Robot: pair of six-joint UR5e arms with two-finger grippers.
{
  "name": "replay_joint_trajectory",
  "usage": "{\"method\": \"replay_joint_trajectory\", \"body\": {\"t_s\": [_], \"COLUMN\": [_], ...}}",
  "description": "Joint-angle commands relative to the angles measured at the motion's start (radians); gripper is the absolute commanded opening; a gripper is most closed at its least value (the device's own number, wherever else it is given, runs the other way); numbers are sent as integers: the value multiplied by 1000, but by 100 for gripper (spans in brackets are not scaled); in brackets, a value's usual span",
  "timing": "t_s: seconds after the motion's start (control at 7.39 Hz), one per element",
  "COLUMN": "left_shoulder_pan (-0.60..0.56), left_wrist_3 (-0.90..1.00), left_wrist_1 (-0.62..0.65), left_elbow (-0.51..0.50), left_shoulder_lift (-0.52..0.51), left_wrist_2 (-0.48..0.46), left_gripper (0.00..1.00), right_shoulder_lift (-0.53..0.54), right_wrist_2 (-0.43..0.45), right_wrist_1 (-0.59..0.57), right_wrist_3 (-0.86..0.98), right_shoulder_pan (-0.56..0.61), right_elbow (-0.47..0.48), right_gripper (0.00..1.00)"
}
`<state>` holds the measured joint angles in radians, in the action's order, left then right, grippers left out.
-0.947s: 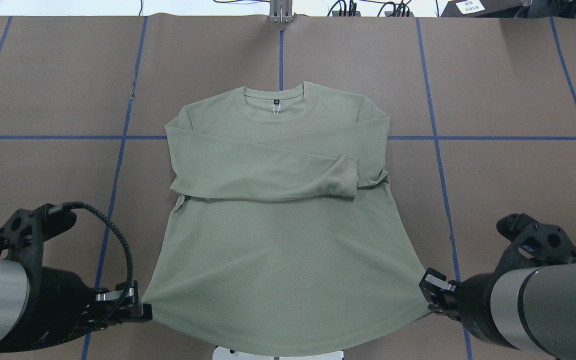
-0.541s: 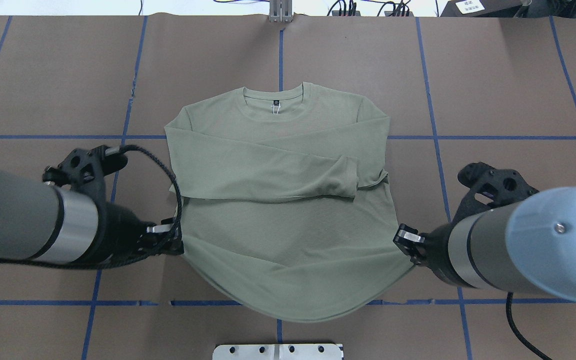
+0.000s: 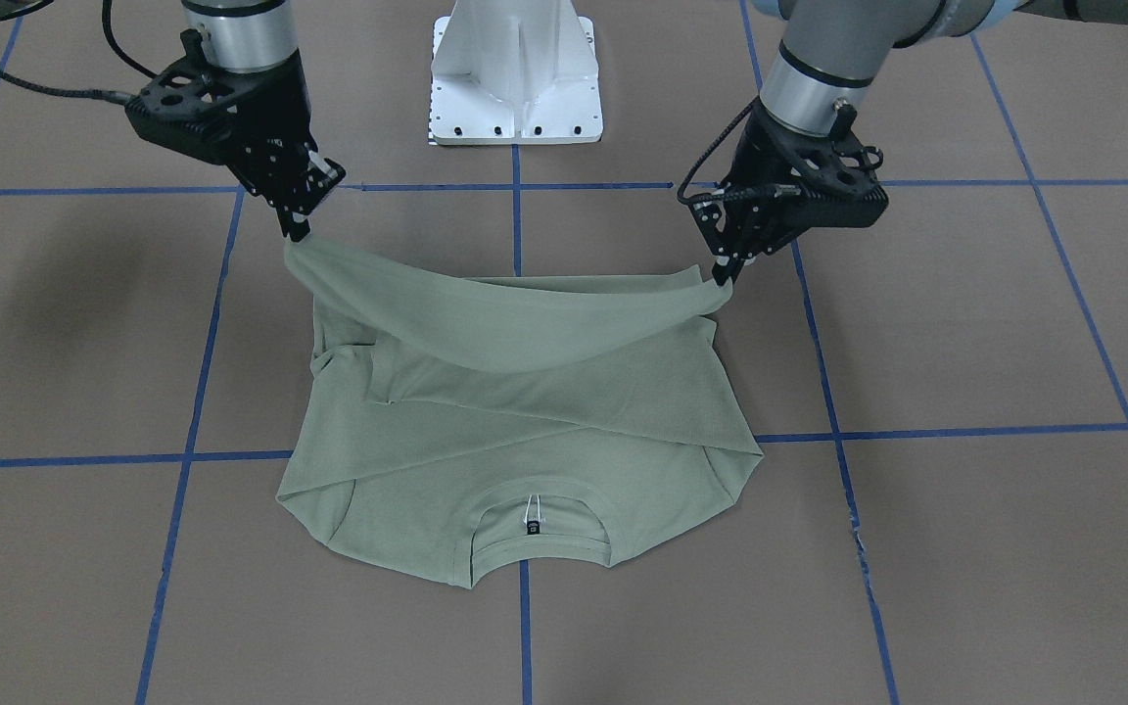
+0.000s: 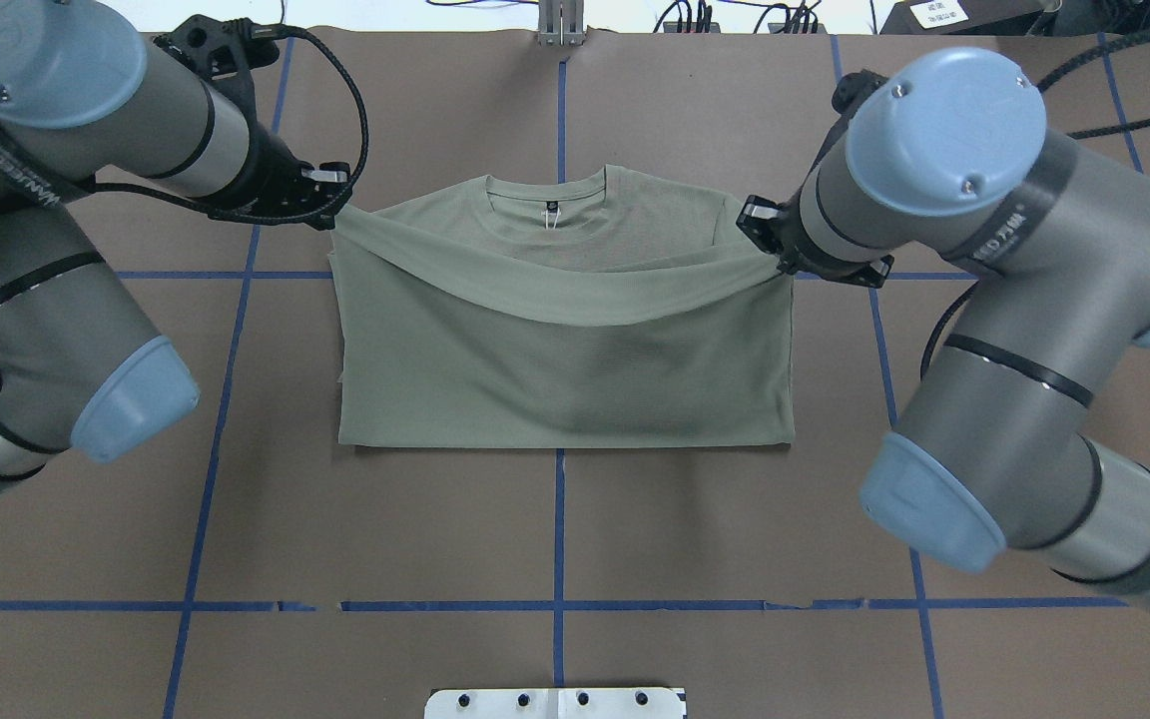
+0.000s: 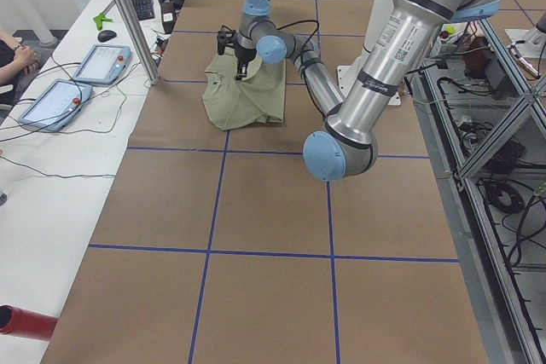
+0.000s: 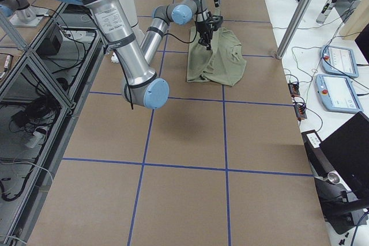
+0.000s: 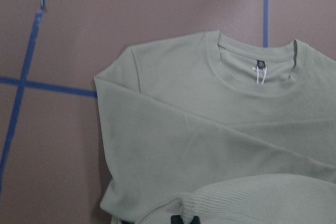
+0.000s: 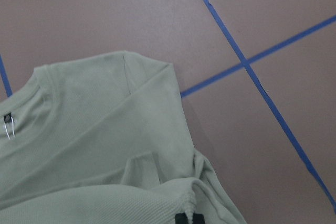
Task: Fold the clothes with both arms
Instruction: 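Lift the hem corners with both grippers and fold toward the collar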
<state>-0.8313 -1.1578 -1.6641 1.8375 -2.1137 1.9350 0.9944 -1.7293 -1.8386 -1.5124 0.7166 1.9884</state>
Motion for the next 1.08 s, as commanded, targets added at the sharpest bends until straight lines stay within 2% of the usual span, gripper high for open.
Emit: {"method": "replay_joint_trajectory", "body": {"t_s": [0.0,0.27,0.41,0.68,0.95], "left_shoulder_pan": [-14,-14,-9,14,15], "left_wrist_3": [27,92,93,112,113], "left_wrist_1": [-179,-343,-412,-454,-467], "left_elbow": [-284,-479,-544,-590,-590], "left_shoulder_lift": [-78,-98,-101,-101,-100], "left_wrist_2": [-5,-7,-7,-7,-5], "left_gripper": [0,0,0,0,0], "right_shoulder_lift": [-89,-183,-189,-189,-188], "right_wrist_2": [-1,-1,-1,-3,-21], "right_wrist_1": [140,383,457,483,483], "right_wrist_3": [64,69,76,113,162], "right_shoulder_pan": [53,72,79,89,90], "right_elbow": [-255,-577,-667,-701,-733], "right_gripper": [0,0,0,0,0]}}
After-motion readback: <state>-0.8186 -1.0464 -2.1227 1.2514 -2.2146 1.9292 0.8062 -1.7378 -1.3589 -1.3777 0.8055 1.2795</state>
